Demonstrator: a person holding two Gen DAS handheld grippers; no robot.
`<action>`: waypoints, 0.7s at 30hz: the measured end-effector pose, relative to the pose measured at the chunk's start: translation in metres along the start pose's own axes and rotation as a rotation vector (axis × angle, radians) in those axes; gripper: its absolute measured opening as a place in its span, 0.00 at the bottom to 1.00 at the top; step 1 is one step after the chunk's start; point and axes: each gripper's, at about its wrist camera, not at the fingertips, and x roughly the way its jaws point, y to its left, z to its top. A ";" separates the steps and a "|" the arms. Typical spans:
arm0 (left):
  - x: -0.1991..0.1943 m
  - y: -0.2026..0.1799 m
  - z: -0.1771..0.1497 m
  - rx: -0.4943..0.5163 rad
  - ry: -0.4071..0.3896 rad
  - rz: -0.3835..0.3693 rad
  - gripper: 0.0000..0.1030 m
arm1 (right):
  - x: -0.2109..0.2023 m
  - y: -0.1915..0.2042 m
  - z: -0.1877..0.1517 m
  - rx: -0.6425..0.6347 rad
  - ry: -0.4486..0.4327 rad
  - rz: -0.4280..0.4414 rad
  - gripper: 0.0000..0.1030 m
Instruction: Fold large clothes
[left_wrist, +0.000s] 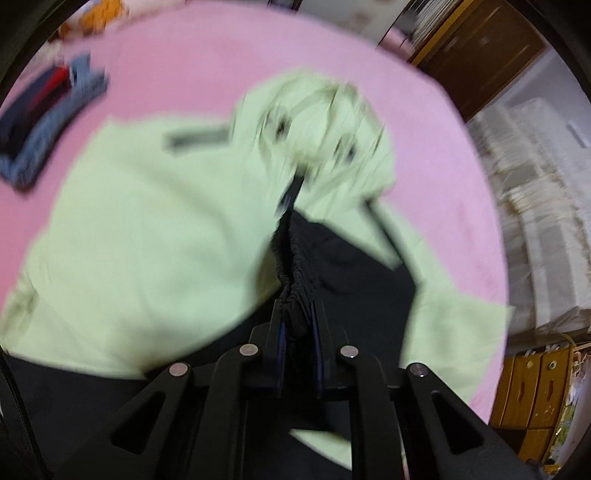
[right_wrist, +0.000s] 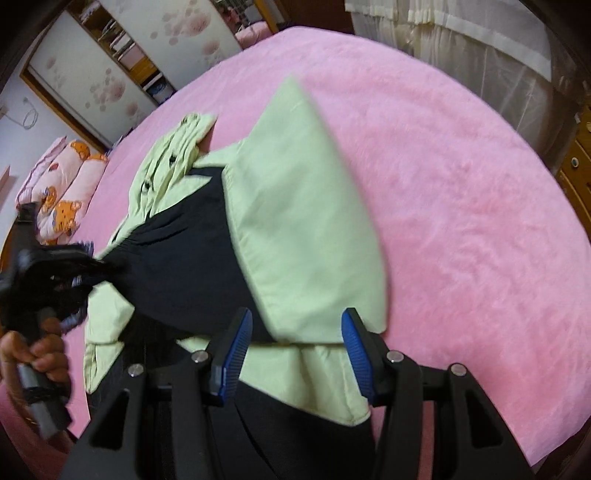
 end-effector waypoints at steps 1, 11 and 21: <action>-0.012 0.003 0.010 0.002 -0.032 -0.009 0.08 | -0.002 -0.001 0.003 0.006 -0.010 0.001 0.49; -0.079 0.065 0.055 0.036 -0.200 0.129 0.08 | 0.020 0.020 0.028 -0.046 -0.023 0.015 0.49; 0.009 0.156 0.007 -0.011 0.010 0.328 0.08 | 0.069 0.052 0.029 -0.078 0.085 0.057 0.25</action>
